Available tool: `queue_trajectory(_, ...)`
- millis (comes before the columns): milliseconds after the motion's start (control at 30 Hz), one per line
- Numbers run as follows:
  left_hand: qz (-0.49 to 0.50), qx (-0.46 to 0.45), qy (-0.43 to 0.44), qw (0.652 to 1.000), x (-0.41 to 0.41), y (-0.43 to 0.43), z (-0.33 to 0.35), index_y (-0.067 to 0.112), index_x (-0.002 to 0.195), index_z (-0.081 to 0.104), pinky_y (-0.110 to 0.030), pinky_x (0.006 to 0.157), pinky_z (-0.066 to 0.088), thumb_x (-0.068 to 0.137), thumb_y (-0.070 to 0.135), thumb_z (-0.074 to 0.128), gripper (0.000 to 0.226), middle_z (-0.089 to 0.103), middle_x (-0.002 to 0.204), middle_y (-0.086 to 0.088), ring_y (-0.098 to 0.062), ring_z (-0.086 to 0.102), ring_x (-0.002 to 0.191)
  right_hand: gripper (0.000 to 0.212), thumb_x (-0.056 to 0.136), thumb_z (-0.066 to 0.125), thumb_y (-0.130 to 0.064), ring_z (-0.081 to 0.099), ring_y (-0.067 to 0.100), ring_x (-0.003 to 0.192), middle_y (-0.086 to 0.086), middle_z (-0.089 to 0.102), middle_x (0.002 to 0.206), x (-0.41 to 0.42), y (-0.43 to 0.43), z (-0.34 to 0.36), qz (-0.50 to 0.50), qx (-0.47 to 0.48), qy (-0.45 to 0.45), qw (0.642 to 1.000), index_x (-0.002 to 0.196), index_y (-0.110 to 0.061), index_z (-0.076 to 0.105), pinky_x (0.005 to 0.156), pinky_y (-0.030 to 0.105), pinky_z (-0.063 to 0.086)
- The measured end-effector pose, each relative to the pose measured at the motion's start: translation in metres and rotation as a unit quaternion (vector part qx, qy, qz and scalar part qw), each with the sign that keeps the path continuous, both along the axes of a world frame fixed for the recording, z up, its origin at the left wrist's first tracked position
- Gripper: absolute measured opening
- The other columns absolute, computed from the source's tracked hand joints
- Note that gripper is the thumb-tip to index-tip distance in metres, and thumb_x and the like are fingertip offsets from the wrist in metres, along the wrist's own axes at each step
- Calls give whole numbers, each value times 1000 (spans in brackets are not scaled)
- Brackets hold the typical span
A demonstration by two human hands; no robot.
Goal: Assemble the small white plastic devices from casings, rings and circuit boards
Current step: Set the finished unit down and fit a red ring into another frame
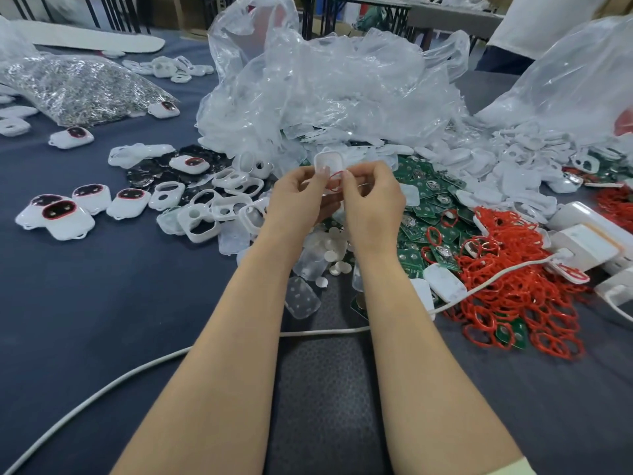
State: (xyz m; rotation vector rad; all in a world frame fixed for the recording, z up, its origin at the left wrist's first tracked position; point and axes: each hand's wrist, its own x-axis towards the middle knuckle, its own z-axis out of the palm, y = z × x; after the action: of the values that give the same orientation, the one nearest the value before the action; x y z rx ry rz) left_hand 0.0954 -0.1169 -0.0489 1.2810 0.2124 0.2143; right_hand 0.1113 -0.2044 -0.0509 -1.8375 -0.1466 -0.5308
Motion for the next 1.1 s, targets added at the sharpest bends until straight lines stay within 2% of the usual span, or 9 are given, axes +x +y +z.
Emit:
queue_trajectory(100, 9, 22, -5, 1000, 0, 0, -1, 6, 107, 59, -20, 69, 57, 98, 9, 53, 11, 71, 91, -5, -9, 71, 72, 5, 91, 58, -11, 57, 5, 73, -9, 58, 78, 3, -2, 0, -5, 10, -2, 1000, 88, -14, 56, 73, 22, 46)
queue_trajectory(233, 76, -37, 3, 996, 3, 4, 1, 11, 89, 55, -17, 55, 53, 100, 4, 46, 16, 64, 84, -6, -5, 68, 57, 3, 93, 55, -4, 59, 3, 52, 2, 59, 75, 10, -9, 1, 15, 179, 53, 982, 94, -6, 54, 55, 19, 50)
queue_trajectory(433, 59, -2, 15, 998, 1, 5, 1, 16, 88, 58, -14, 46, 47, 97, 11, 54, 11, 67, 71, 4, 0, 56, 43, 9, 92, 58, 0, 62, 2, 53, 3, 63, 69, 12, -10, 1, 58, 223, 100, 968, 89, -7, 61, 56, 15, 51)
queue_trajectory(600, 92, 39, 12, 995, 0, 3, 0, 18, 93, 47, -17, 48, 49, 94, 10, 58, 14, 65, 74, -1, 0, 58, 46, 10, 91, 58, 0, 65, 6, 60, 4, 65, 73, 6, -6, 5, 109, 179, 73, 975, 89, -8, 64, 62, 20, 55)
queue_trajectory(733, 87, 147, 3, 985, 2, 2, -2, 10, 96, 63, -39, 83, 57, 98, 15, 52, 12, 70, 91, -10, -22, 70, 85, 10, 90, 62, -7, 67, 14, 75, 3, 70, 81, 4, -3, 5, 101, 90, 52, 990, 97, -5, 69, 73, 28, 57)
queue_trajectory(833, 66, 131, 3, 989, -1, -2, 3, 11, 84, 68, -33, 78, 58, 103, 34, 38, 43, 72, 82, -8, -18, 72, 78, 13, 89, 62, -7, 61, 4, 71, -5, 67, 79, 3, -2, 3, 65, 45, 30, 996, 99, -7, 70, 71, 18, 51)
queue_trajectory(900, 18, 122, -3, 992, -1, -5, 4, 10, 82, 68, -30, 75, 58, 101, 46, 35, 52, 73, 84, -9, -18, 71, 78, 15, 89, 61, -9, 61, 3, 76, -5, 67, 84, 3, -2, 2, 34, 29, 24, 999, 101, -8, 71, 76, 19, 50)
queue_trajectory(1000, -9, 231, -14, 973, -2, -7, 1, 6, 83, 64, -30, 70, 55, 99, 41, 47, 43, 65, 76, -3, -13, 62, 69, 21, 91, 58, -10, 63, 15, 93, 4, 69, 99, 2, -3, 3, 15, 9, 15, 1000, 108, -8, 70, 90, 33, 49)
queue_trajectory(1100, 23, 128, -18, 991, -1, -7, 1, 8, 87, 58, -27, 76, 58, 102, 22, 45, 25, 67, 85, -7, -12, 67, 72, 27, 91, 57, -6, 59, 2, 79, -3, 63, 89, 1, -3, 3, 11, 29, -15, 999, 118, -9, 61, 79, 17, 48)
